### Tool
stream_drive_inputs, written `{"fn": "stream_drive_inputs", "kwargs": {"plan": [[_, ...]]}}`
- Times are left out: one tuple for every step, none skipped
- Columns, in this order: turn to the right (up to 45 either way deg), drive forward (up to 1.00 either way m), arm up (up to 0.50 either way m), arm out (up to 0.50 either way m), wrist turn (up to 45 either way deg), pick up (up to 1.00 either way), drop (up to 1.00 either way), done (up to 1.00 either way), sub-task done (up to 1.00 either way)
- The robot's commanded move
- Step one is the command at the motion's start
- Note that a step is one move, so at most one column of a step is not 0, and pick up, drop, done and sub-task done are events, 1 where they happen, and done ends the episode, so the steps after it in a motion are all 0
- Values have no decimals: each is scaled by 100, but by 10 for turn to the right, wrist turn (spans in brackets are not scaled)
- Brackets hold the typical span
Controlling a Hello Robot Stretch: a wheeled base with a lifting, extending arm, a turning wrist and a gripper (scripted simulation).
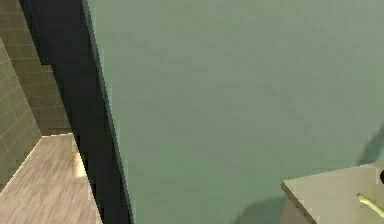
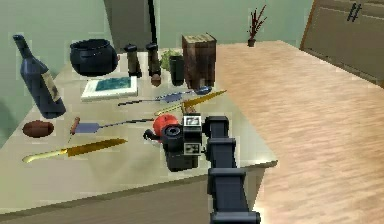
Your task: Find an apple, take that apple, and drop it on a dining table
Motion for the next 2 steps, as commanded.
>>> {"fn": "stream_drive_inputs", "kwargs": {"plan": [[0,0,10,0,0,0,0,0,0],[0,0,0,0,-450,0,0,0,0]]}}
